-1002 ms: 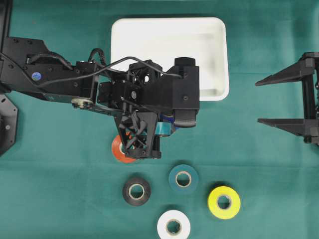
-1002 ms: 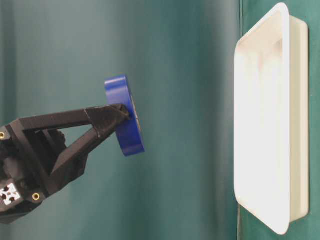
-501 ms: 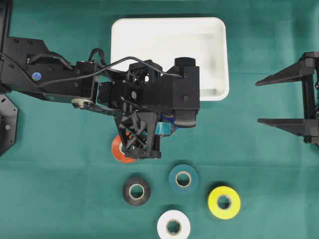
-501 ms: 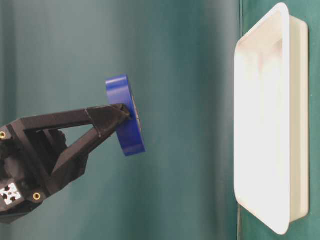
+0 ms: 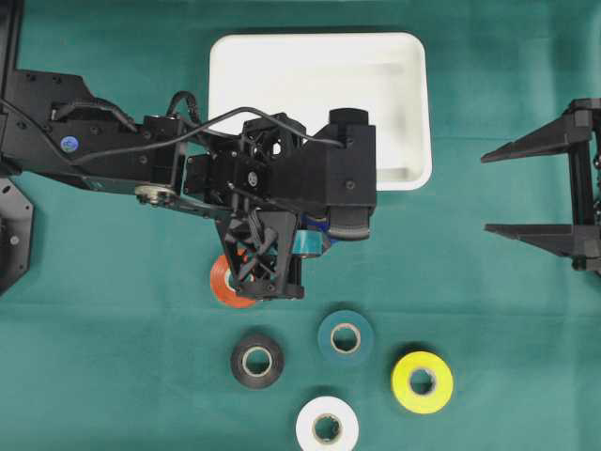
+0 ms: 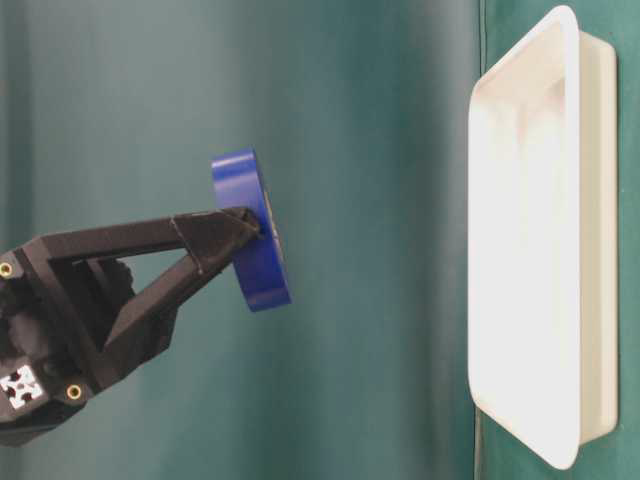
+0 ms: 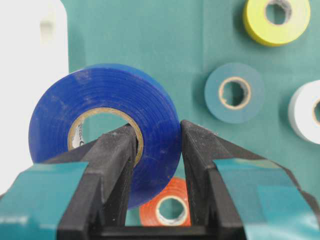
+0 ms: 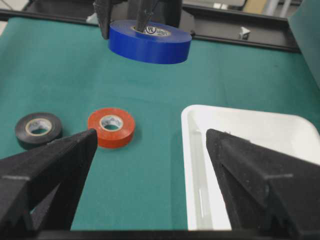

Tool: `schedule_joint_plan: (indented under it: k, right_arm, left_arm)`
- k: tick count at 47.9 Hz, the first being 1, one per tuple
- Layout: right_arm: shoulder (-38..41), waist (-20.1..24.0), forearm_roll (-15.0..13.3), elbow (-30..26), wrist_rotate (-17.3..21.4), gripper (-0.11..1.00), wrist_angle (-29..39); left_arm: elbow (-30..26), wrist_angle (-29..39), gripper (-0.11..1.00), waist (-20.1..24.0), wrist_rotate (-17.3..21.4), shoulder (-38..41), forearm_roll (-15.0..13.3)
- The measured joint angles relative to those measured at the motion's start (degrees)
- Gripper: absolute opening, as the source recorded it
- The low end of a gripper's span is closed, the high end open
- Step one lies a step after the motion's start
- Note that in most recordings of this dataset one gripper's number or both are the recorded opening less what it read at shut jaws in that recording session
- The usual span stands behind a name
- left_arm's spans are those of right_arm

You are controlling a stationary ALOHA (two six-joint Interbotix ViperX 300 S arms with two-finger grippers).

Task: Pick up the tape from a random location and place it into the white case.
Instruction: 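Lift the blue tape roll with the left gripper, then carry the blue roll over the white tray and lower it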

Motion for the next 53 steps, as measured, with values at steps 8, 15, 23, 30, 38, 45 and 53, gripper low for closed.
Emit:
schedule_joint_plan:
  k: [8,15,23,30,38,45,53]
  right_arm:
    - [0.09,0.0,0.0,0.09,0.0,0.89,0.0]
    - [0.0,0.0,0.0,0.09,0.0,0.89,0.18]
    - [0.0,0.09,0.0,0.09,0.0,0.89,0.35]
    - [0.09,0.09,0.0,0.0,0.0,0.89,0.44]
    - [0.09,0.09,0.0,0.0,0.0,0.89,0.44]
    - [0.0,0.09,0.0,0.09,0.0,0.89,0.62]
    - [0.09,0.09,0.0,0.0,0.0,0.89,0.7]
  left_arm:
    - [0.0,-0.35,0.22,2.37,0.0,0.0,-0.09]
    - [0.0,-0.44,0.22,5.71,0.18,0.0,0.0]
    - [0.0,-0.44,0.22,9.23,0.26,0.09,0.0]
    - [0.0,-0.53,0.22,12.83,1.49,0.0,0.0]
    - [0.26,-0.53,0.22,16.26,2.9,0.0,0.0]
    - [0.44,-0.53,0.22,18.37,3.43,0.0,-0.09]
    - [0.53,-0.53,0.22,20.04,3.52,0.09,0.0]
